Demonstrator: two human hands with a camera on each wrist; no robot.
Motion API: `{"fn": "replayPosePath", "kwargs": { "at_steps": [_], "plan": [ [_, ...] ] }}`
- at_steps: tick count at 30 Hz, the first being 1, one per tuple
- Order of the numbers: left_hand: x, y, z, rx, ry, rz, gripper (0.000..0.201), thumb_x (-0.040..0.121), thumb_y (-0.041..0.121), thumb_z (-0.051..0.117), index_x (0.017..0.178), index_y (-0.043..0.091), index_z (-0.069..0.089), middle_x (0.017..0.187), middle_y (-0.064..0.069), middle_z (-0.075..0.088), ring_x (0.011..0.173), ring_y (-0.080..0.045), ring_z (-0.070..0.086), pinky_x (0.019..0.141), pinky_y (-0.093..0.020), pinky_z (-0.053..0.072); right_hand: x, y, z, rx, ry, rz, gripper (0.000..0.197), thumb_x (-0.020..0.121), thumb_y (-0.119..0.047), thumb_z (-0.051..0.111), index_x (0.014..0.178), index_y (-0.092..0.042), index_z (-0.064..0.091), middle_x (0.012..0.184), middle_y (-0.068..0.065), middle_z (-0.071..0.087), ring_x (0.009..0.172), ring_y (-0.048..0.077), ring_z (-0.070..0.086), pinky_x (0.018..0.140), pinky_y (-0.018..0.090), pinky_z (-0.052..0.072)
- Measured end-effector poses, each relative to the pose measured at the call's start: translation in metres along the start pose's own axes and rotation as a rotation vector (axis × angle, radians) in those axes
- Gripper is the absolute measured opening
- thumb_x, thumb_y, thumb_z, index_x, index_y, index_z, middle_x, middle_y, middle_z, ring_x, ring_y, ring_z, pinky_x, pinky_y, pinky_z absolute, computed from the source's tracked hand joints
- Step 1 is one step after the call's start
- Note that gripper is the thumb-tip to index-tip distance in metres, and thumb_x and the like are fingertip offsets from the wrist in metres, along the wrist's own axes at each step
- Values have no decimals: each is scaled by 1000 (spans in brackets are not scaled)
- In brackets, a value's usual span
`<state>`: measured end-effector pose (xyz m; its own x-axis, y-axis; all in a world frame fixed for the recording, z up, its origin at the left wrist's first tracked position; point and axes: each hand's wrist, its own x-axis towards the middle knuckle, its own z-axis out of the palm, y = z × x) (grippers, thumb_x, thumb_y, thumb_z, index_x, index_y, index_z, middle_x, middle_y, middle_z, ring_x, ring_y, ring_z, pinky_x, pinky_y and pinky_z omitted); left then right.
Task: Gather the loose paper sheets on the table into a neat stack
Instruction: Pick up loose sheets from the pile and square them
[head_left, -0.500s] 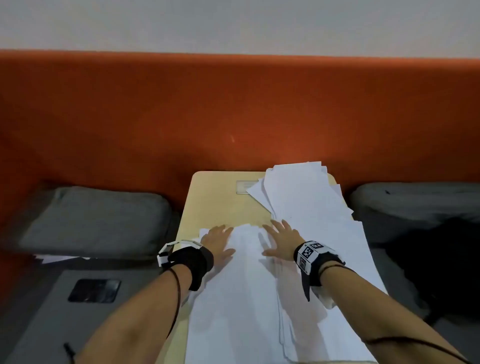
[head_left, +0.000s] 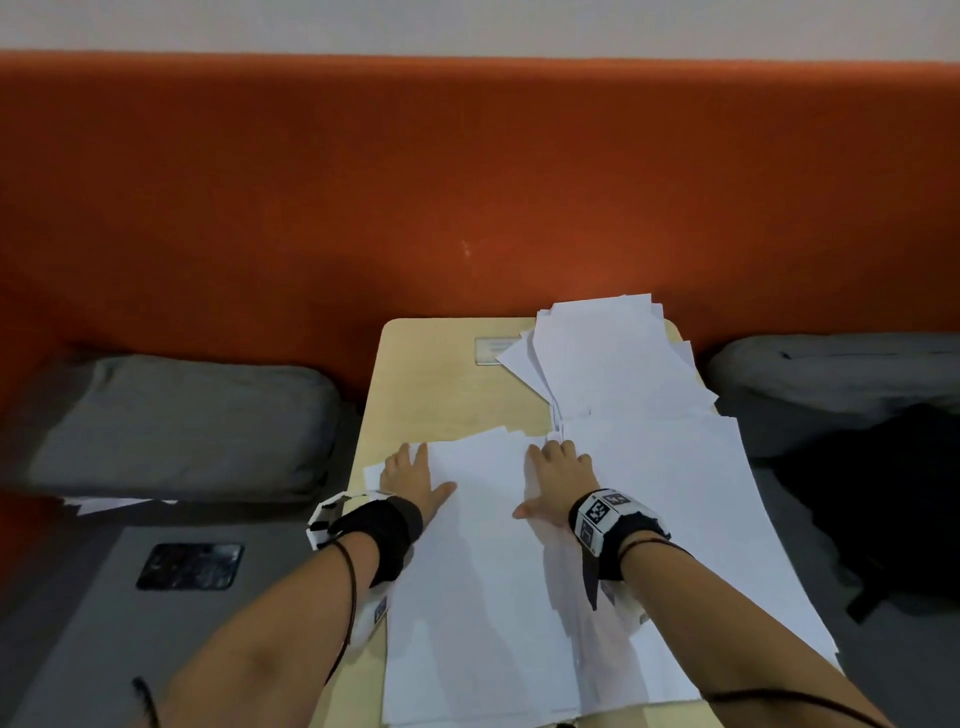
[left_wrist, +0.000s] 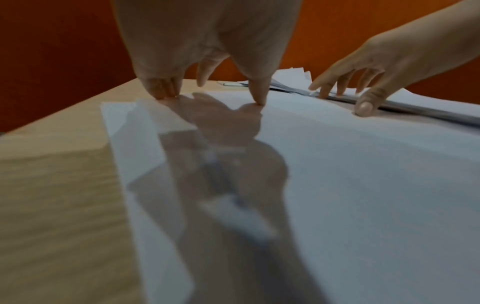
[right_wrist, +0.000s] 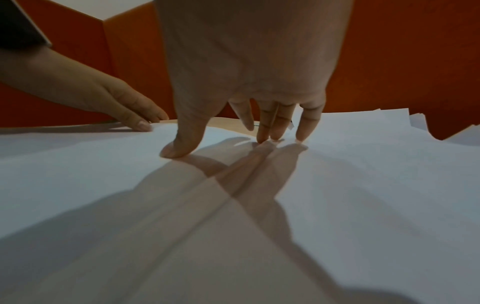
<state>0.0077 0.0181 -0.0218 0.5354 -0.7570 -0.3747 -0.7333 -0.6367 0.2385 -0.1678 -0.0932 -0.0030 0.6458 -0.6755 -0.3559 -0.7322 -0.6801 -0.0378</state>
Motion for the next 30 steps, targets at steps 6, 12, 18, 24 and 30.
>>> {"fn": "replayPosePath", "kwargs": {
  "at_steps": [6, 12, 18, 24, 30],
  "plan": [
    [4, 10, -15, -355, 144, -144, 69, 92, 13, 54, 147, 7, 12, 146, -17, 25, 133, -32, 27, 108, -33, 26, -1, 0, 0, 39, 2, 12, 77, 73, -61, 64, 127, -11, 40, 128, 9, 39, 117, 27, 37, 93, 39, 35],
    [-3, 12, -15, -766, 235, -107, 73, 90, -2, 50, 149, 16, 9, 143, -20, 34, 131, -32, 39, 108, -36, 34, 8, 3, -2, 82, -29, 0, 88, 69, -62, 66, 135, -15, 31, 140, 3, 30, 123, 27, 31, 96, 41, 33],
    [-9, 1, -16, -706, 79, -89, 37, 93, 6, 48, 130, 5, 48, 124, -17, 57, 115, -32, 53, 95, -33, 42, 20, 1, -2, 131, -20, 3, 97, 67, -64, 66, 141, -15, 26, 143, 0, 29, 125, 26, 30, 98, 42, 35],
    [6, -20, -42, -1033, 227, -82, 11, 84, 6, 57, 88, 6, 67, 89, -11, 65, 85, -24, 61, 77, -35, 48, 29, -2, -14, 367, 94, 43, 83, 76, -46, 70, 142, -15, 29, 141, 7, 34, 126, 31, 32, 100, 42, 38],
    [15, -27, -73, -1191, 298, -102, 18, 92, 1, 50, 105, -2, 61, 88, -7, 61, 73, -17, 57, 61, -22, 44, 41, 3, -25, 1171, 184, 158, 36, 80, -16, 73, 110, -12, 55, 93, 5, 59, 88, 22, 56, 74, 25, 46]
  ]
}}
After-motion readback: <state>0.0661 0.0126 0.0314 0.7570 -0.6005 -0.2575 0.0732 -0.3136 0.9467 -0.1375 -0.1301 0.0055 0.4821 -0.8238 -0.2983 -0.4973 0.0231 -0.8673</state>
